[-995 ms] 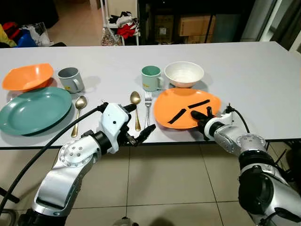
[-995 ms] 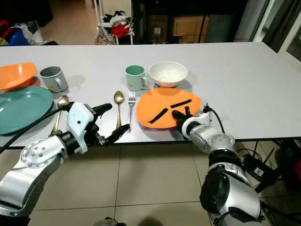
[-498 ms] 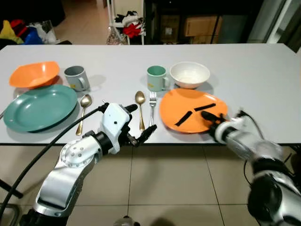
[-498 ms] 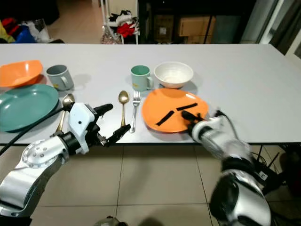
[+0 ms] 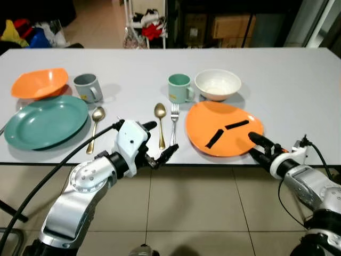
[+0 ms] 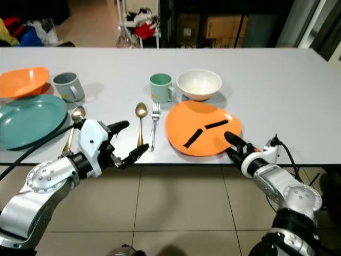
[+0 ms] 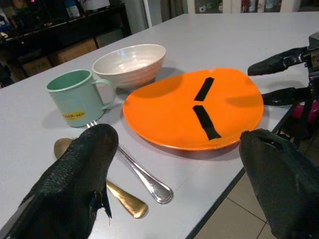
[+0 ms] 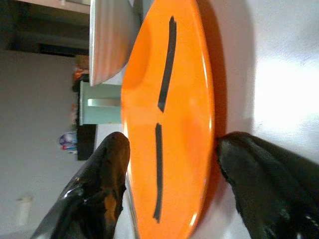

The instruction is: Setting the table

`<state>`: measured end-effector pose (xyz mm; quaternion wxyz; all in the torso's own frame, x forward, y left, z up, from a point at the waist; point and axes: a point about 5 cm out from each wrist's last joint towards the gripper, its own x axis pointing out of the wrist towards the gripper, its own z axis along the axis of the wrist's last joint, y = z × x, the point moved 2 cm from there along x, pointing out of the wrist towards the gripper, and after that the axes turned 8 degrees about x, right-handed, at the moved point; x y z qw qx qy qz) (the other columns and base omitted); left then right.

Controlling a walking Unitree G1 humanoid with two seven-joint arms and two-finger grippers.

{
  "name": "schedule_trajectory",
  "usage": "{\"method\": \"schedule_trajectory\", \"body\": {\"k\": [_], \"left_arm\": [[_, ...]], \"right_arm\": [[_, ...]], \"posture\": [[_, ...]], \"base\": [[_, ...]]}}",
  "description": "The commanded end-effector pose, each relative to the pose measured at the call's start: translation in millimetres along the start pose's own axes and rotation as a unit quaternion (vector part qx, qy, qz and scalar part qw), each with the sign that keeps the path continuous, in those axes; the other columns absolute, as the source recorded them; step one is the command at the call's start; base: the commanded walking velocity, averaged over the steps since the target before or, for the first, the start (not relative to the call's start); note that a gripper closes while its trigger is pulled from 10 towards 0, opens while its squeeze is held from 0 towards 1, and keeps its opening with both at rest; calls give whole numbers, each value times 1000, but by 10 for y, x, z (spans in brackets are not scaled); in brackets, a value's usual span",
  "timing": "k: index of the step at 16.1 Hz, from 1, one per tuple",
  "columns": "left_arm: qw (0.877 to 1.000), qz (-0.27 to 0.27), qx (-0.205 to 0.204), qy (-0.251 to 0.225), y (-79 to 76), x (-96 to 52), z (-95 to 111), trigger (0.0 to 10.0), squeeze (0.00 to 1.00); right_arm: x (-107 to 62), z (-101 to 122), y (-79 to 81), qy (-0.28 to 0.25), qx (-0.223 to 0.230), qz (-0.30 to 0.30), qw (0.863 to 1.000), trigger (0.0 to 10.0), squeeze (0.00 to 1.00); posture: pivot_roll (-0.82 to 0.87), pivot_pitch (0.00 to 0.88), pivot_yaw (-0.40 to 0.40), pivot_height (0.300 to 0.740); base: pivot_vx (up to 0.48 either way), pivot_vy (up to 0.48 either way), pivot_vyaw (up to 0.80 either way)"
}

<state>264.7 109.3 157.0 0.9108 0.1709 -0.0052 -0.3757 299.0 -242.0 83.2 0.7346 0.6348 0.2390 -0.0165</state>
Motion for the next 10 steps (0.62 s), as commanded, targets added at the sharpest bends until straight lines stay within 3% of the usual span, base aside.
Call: {"method": "schedule_trajectory", "body": {"k": [1, 2, 3, 5, 7, 8, 9, 10], "left_arm": [[1000, 1, 4, -4, -9, -12, 23, 10000, 0], [1000, 10, 3, -2, 3, -35, 15, 10000, 0], [1000, 11, 3, -2, 5, -40, 15, 10000, 0], [1000, 30, 1, -3, 34, -65, 10, 10000, 0], [995, 101, 4, 8, 187, -38, -16, 10000, 0], [989, 147, -10, 8, 274, -32, -20, 10000, 0], [986, 168, -15, 5, 309, -36, -12, 10000, 0], [977, 211, -23, 3, 356, -49, 1, 10000, 0]], "right_arm": [[-104, -16, -110, -6, 3, -30, 1000, 10000, 1000], [-261, -26, -61, -18, -21, -23, 999, 10000, 1000], [-289, -28, -51, -21, -30, -23, 999, 10000, 1000], [-446, -24, 53, -42, -134, -36, 989, 10000, 1000], [-558, 34, 341, -120, -275, -57, 952, 10000, 1000], [-589, 37, 487, -151, -374, -77, 912, 10000, 1000], [-599, 13, 581, -165, -441, -83, 878, 10000, 1000], [-562, -155, 831, -194, -592, -66, 779, 10000, 1000]], "posture": [[73, 0, 52, 740], [73, 0, 52, 740], [75, 0, 43, 740], [70, 0, 44, 740], [60, 0, 55, 740], [54, 0, 59, 740], [54, 0, 59, 740], [54, 0, 58, 740]], "base": [[0, 0, 0], [0, 0, 0], [0, 0, 0], [0, 0, 0], [0, 0, 0], [0, 0, 0], [0, 0, 0], [0, 0, 0]]}}
